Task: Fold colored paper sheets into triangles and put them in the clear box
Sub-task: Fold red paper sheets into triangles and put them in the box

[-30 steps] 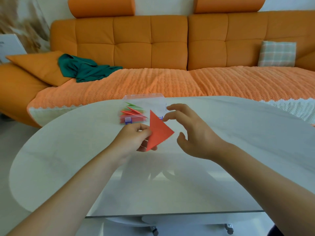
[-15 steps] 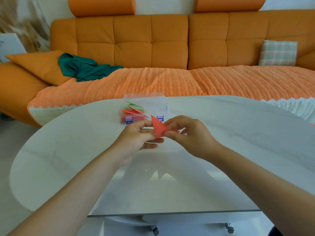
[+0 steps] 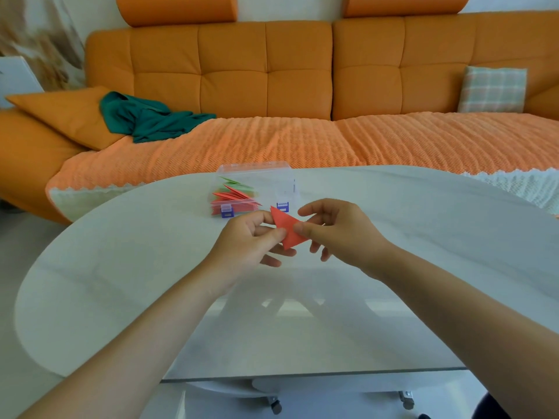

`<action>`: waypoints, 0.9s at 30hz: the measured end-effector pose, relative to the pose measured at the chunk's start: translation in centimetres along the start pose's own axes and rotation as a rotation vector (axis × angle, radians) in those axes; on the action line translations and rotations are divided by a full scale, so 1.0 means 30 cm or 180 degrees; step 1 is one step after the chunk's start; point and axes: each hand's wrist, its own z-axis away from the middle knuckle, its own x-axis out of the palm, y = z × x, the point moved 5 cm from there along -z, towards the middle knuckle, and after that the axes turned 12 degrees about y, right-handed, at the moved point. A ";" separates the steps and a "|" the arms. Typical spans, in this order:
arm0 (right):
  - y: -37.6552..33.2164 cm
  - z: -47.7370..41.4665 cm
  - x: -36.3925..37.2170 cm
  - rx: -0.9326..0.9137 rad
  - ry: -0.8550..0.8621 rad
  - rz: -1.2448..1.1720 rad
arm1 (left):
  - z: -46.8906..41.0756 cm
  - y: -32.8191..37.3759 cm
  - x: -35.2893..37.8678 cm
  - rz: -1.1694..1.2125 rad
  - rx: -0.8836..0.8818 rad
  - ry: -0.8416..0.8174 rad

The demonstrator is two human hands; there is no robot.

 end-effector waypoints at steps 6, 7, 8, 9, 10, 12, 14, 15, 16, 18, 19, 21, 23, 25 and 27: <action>0.016 -0.009 -0.015 0.0302 -0.0226 0.0032 | -0.003 -0.007 -0.004 -0.0184 0.0099 -0.0033; 0.016 -0.010 -0.018 0.0326 -0.0291 0.0024 | -0.005 -0.001 -0.008 -0.0194 0.0200 -0.0015; 0.016 -0.010 -0.020 0.0347 -0.0354 0.0033 | -0.007 0.005 -0.013 -0.0174 0.0310 0.0007; 0.016 -0.011 -0.022 0.0364 -0.0406 0.0058 | -0.008 0.012 -0.020 -0.0133 0.0411 0.0027; 0.016 -0.012 -0.025 0.0380 -0.0448 0.0085 | -0.010 0.018 -0.026 -0.0094 0.0491 0.0044; 0.017 -0.013 -0.031 0.0400 -0.0519 0.0143 | -0.012 0.025 -0.037 -0.0067 0.0587 0.0067; 0.018 -0.014 -0.038 0.0400 -0.0573 0.0214 | -0.013 0.025 -0.042 -0.0062 0.0583 0.0093; 0.018 -0.015 -0.041 0.0394 -0.0586 0.0243 | -0.012 0.023 -0.043 -0.0061 0.0559 0.0102; 0.018 -0.016 -0.043 0.0386 -0.0590 0.0268 | -0.012 0.021 -0.043 -0.0066 0.0534 0.0114; 0.019 -0.016 -0.043 0.0359 -0.0590 0.0319 | -0.011 0.017 -0.043 -0.0090 0.0485 0.0164; 0.020 -0.017 -0.042 0.0332 -0.0597 0.0357 | -0.011 0.014 -0.042 -0.0107 0.0454 0.0205; 0.022 -0.018 -0.040 0.0261 -0.0604 0.0485 | -0.016 0.004 -0.039 -0.0183 0.0366 0.0293; 0.033 -0.021 -0.035 0.0213 -0.0576 0.0675 | -0.022 -0.013 -0.030 -0.0376 0.0239 0.0317; 0.054 -0.022 -0.025 0.0199 -0.0552 0.0918 | -0.025 -0.038 -0.017 -0.0642 0.0109 0.0238; 0.079 -0.021 -0.007 0.0144 -0.0575 0.1195 | -0.028 -0.066 -0.009 -0.1017 0.0140 0.0161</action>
